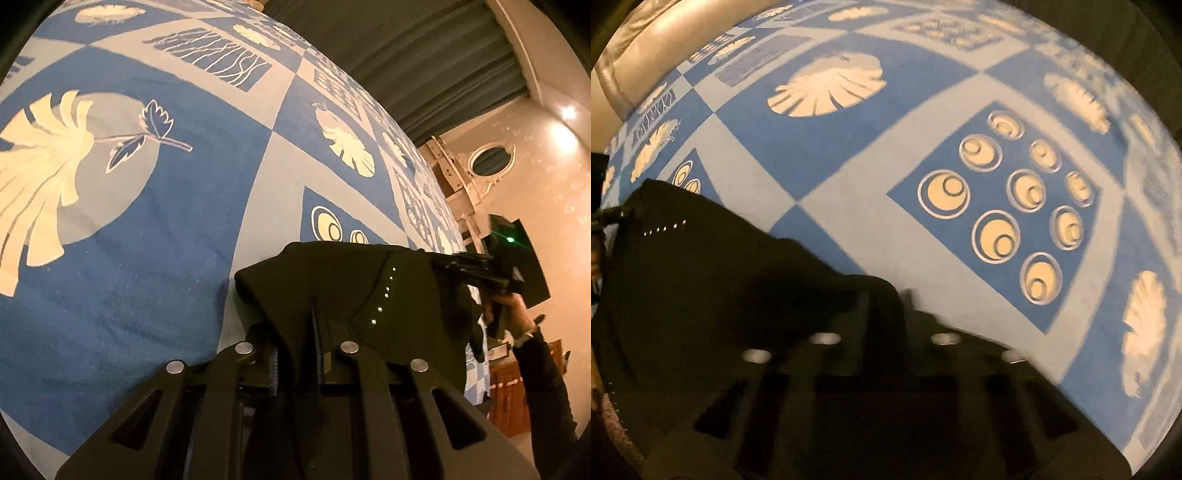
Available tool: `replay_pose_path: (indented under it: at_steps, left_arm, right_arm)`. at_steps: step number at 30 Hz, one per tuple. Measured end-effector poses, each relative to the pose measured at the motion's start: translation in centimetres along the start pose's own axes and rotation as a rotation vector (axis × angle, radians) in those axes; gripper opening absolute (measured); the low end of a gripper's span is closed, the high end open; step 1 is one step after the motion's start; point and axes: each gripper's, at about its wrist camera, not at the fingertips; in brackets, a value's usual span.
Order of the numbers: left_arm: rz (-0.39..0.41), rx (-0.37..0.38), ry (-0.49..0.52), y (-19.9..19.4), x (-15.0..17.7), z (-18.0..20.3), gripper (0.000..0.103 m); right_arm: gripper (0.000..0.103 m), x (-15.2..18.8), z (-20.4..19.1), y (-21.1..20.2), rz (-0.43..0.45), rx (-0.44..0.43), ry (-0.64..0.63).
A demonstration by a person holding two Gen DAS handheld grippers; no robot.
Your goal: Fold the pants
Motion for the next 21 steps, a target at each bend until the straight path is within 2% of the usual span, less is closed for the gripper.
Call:
replay_pose_path:
  at_steps: [2,4,8,11,13,14,17,19,21]
  left_arm:
    - [0.015,-0.002,0.009,-0.4,0.2,0.3,0.014]
    - [0.032,0.022,0.004,-1.3,0.4,0.5,0.014]
    - [0.077,0.072,0.023,-3.8,0.9,1.4,0.014]
    - [0.106,0.124,0.054,-6.7,2.3,2.9,0.014]
    - [0.114,0.168,0.087,-9.2,4.1,4.0,0.014]
    - [0.115,0.182,0.108,-10.3,5.1,4.5,0.014]
    - [0.085,0.201,0.151,-13.0,10.0,5.5,0.015]
    - [0.058,0.175,0.149,-13.6,13.2,5.3,0.022]
    - [0.024,0.146,0.134,-13.7,16.6,4.7,0.034]
  right_arm:
    - [0.010,1.1,-1.7,-2.6,0.069,0.053,-0.024]
    - [0.010,2.8,-3.2,-5.5,0.146,0.068,-0.019]
    - [0.010,8.7,-7.8,-12.7,0.329,0.111,0.005]
    - [0.010,13.5,-11.3,-16.2,0.395,0.138,0.030]
    - [0.010,16.9,-13.8,-17.5,0.408,0.156,0.053]
    - [0.010,19.6,-15.8,-18.2,0.413,0.180,0.062]
    - [0.010,25.0,-20.2,-17.9,0.364,0.178,0.060]
    - [0.010,27.6,-22.7,-16.7,0.297,0.145,0.065]
    - [0.014,30.1,-25.0,-14.6,0.214,0.107,0.076]
Point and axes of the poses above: each gripper's, at about its wrist camera, not at the fingertips, and y roughly the way its jaws point, z to its right, x to its underside, and after that the axes turned 10 degrees about -y, right-handed
